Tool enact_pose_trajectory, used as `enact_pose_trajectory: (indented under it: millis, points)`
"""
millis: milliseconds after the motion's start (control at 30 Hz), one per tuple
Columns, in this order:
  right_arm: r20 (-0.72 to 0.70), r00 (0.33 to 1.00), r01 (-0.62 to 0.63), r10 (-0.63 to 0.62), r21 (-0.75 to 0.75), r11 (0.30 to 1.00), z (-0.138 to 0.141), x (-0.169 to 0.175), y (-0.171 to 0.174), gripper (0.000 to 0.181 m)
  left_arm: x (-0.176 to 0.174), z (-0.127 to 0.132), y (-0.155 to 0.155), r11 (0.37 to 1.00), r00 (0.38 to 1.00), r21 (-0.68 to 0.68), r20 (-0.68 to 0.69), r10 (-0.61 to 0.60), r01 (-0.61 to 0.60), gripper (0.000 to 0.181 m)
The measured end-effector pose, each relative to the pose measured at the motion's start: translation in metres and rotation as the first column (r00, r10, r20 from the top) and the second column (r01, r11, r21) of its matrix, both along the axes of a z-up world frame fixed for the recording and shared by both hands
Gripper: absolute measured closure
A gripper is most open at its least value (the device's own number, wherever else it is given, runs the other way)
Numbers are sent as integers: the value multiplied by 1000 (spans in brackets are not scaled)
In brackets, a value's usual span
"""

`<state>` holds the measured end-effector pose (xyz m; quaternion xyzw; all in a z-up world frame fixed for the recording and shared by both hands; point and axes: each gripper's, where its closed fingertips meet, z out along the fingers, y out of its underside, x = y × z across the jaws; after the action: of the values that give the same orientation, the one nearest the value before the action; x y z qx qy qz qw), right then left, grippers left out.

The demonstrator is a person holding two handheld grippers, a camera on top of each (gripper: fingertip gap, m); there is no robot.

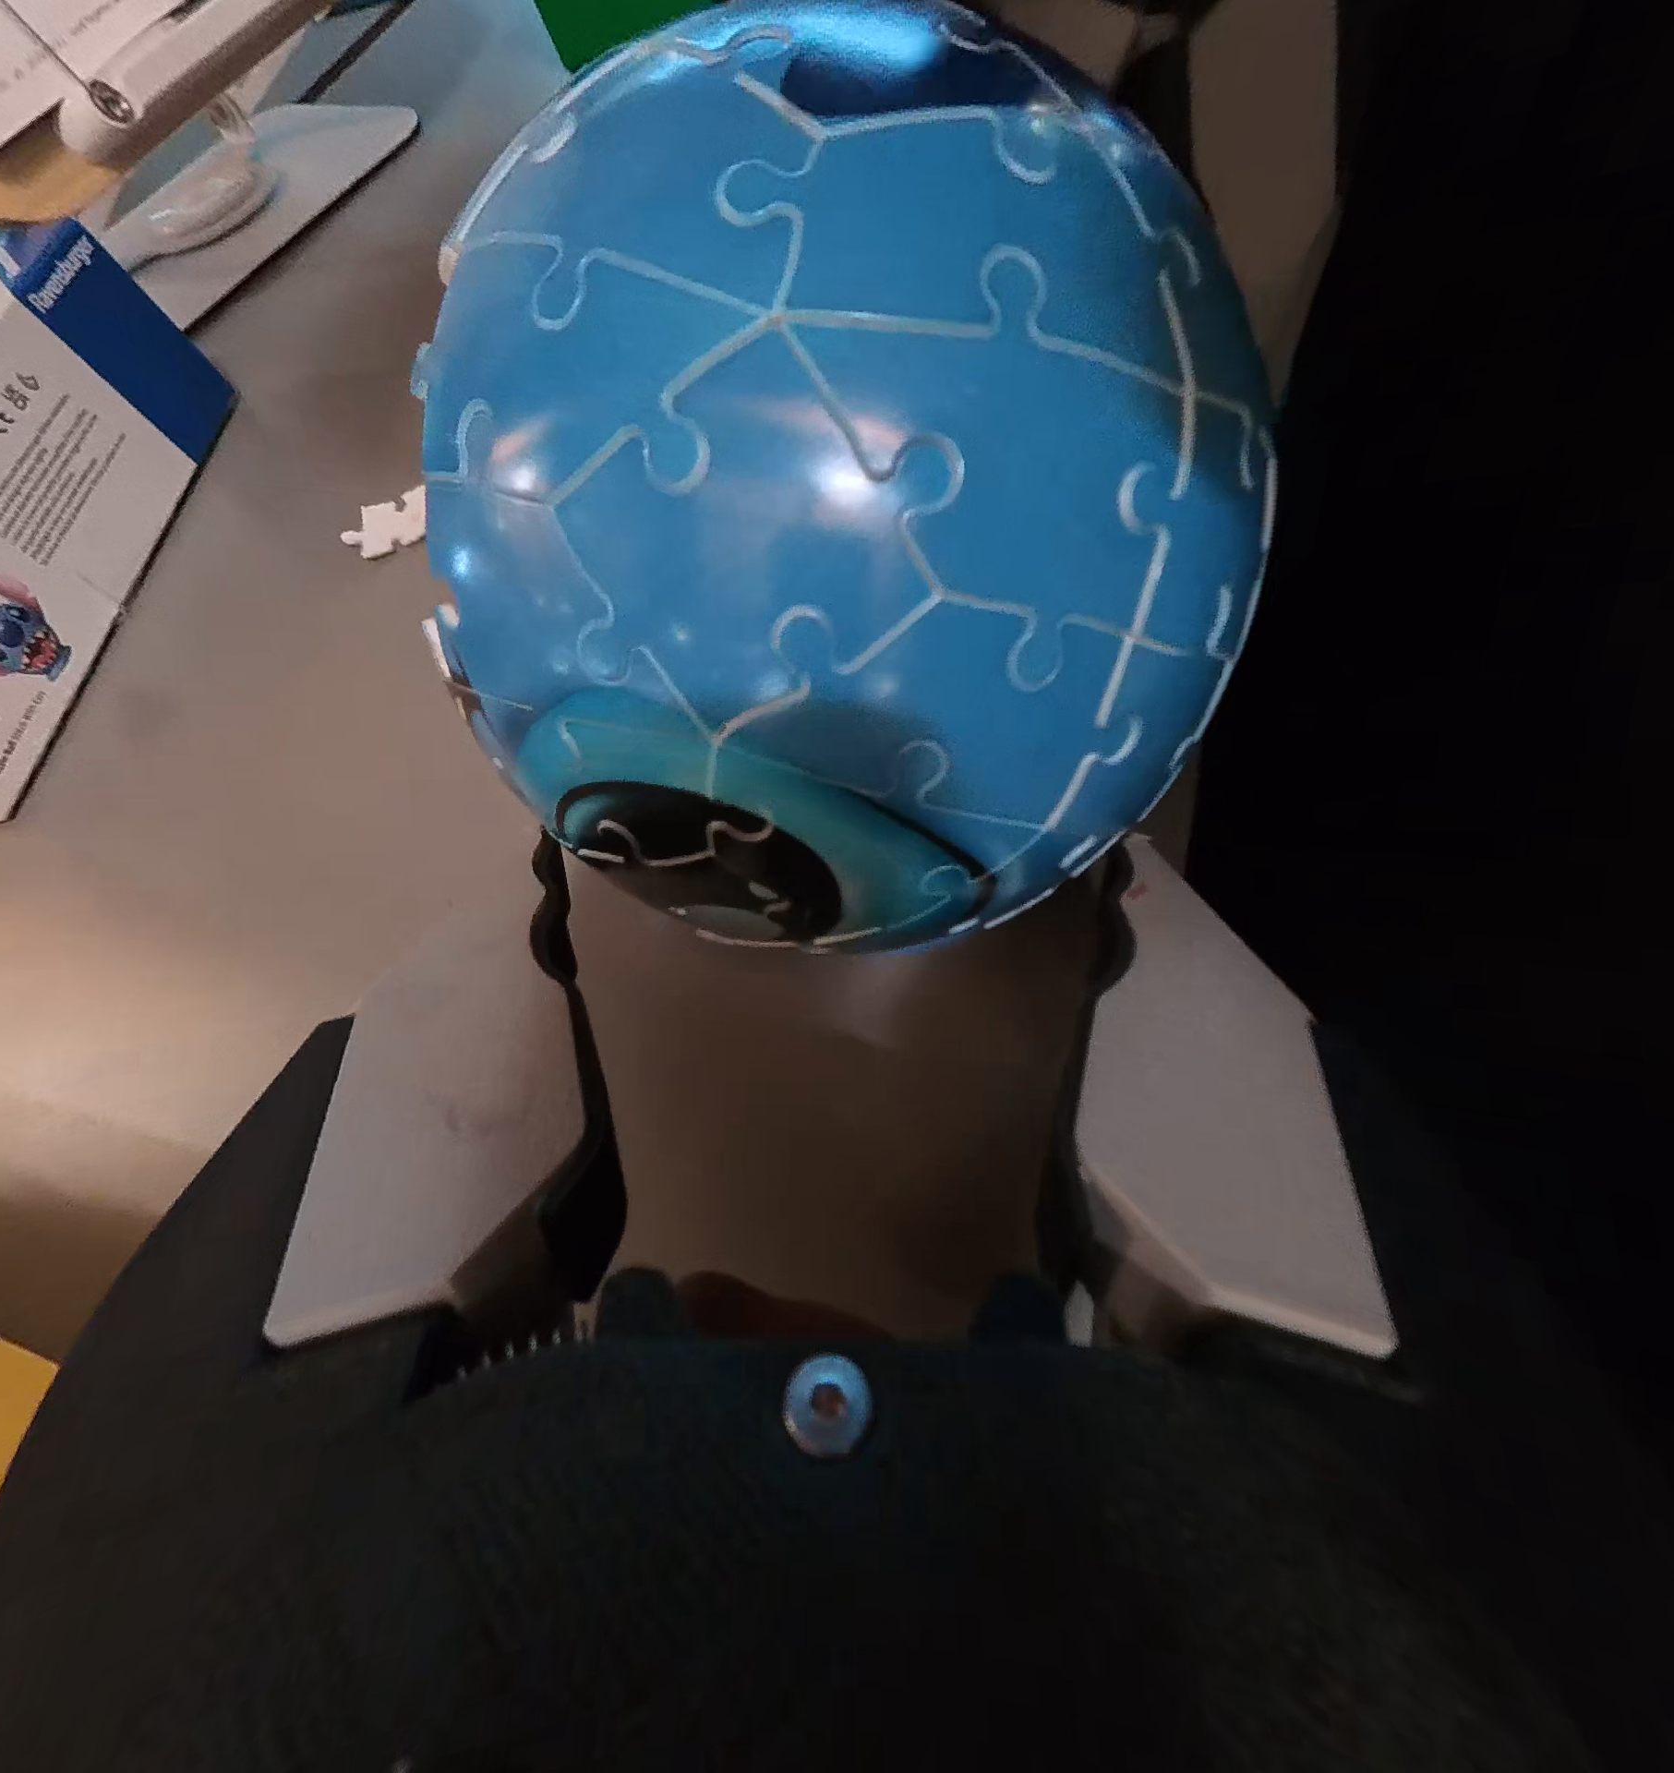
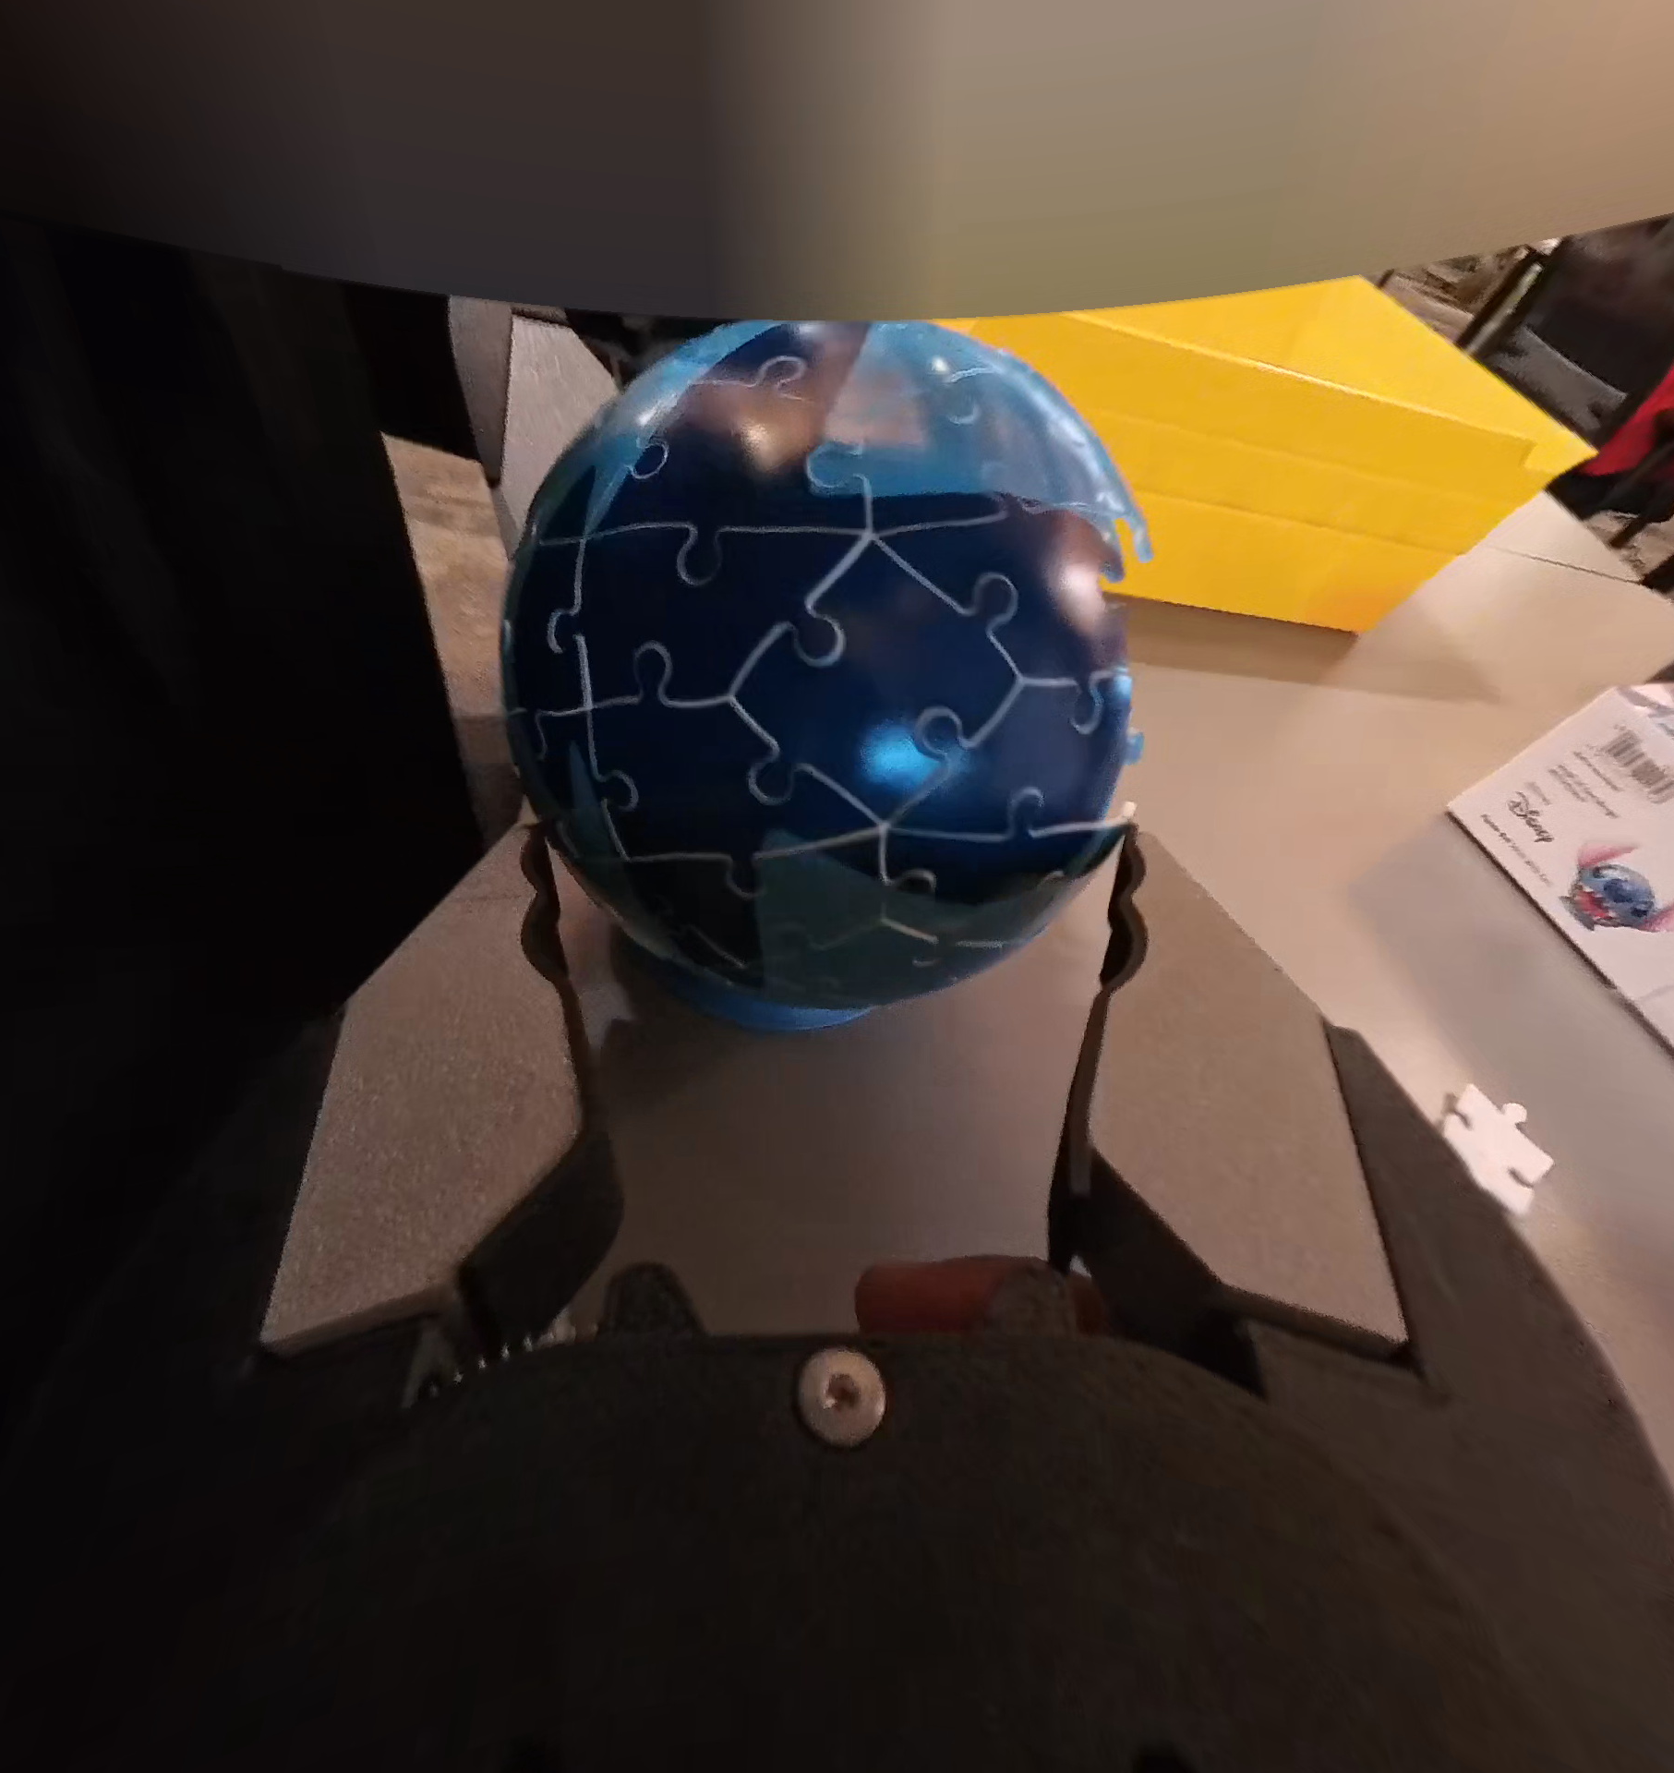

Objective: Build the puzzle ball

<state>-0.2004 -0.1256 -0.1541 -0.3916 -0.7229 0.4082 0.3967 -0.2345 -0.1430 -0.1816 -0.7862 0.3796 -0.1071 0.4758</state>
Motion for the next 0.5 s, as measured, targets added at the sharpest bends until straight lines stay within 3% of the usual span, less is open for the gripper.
enact_pose_trajectory:
  millis: [200, 500]
  points:
    - [4, 997, 71, -72, 63, 995, -4, -15, 23, 61, -10, -1, 23, 999, 999, 4, -14, 42, -42, 73]
    - [-4, 999, 52, -52, 17, 999, 2, -22, 49, 60, -12, 2, 50, 998, 997, -19, 31, 67, -66, 73]
